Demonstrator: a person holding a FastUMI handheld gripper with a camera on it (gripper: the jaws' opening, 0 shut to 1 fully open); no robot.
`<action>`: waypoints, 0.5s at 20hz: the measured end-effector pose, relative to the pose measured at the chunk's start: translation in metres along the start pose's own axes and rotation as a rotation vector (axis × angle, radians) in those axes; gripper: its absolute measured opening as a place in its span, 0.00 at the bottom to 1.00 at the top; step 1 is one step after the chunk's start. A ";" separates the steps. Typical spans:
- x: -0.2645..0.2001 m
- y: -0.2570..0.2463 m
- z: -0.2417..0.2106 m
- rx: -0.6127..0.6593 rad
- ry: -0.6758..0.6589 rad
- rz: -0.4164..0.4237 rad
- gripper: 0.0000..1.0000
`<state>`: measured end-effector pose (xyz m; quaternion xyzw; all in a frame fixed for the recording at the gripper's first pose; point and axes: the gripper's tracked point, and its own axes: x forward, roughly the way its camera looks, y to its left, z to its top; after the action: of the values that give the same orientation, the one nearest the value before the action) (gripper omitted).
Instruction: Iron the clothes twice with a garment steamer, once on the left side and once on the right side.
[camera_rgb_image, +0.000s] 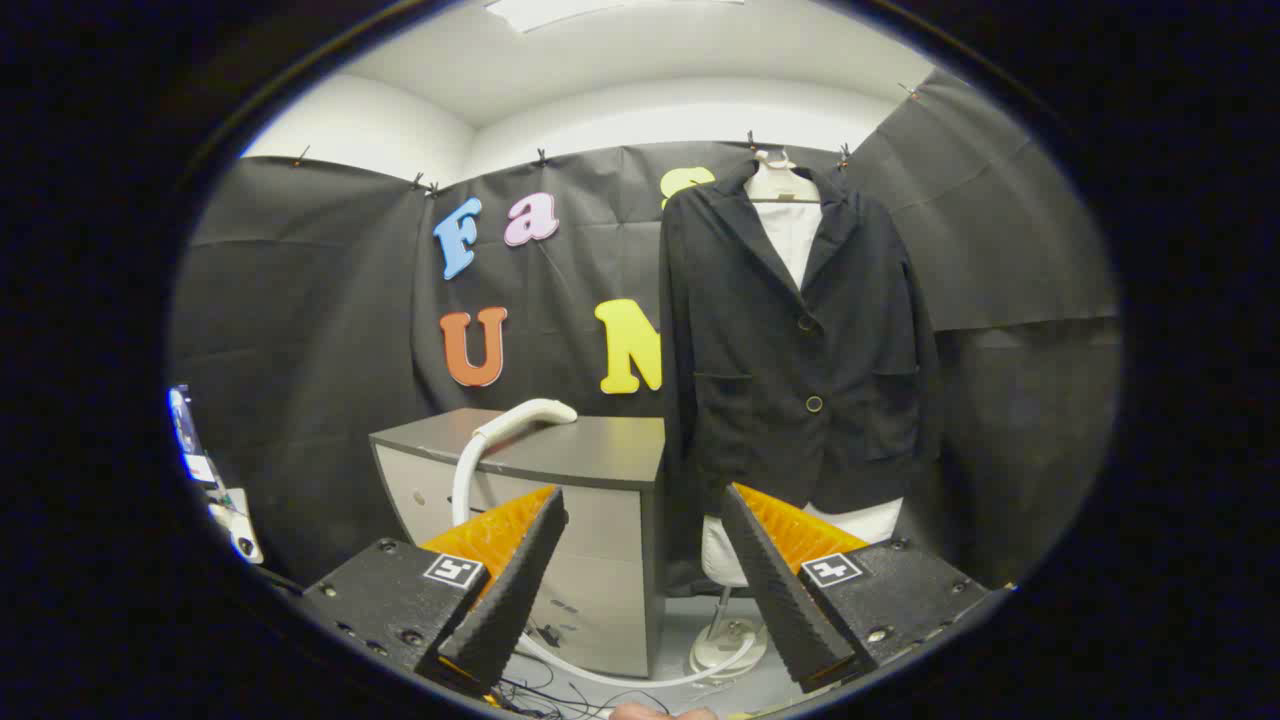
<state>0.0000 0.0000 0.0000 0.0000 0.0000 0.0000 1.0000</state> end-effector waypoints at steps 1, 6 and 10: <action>0.002 0.003 0.002 0.006 -0.001 0.006 1.00; 0.009 0.009 0.012 0.008 -0.010 0.010 1.00; 0.016 0.024 0.021 0.013 -0.005 0.021 1.00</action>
<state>0.0163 0.0237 0.0210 0.0065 -0.0027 0.0103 0.9999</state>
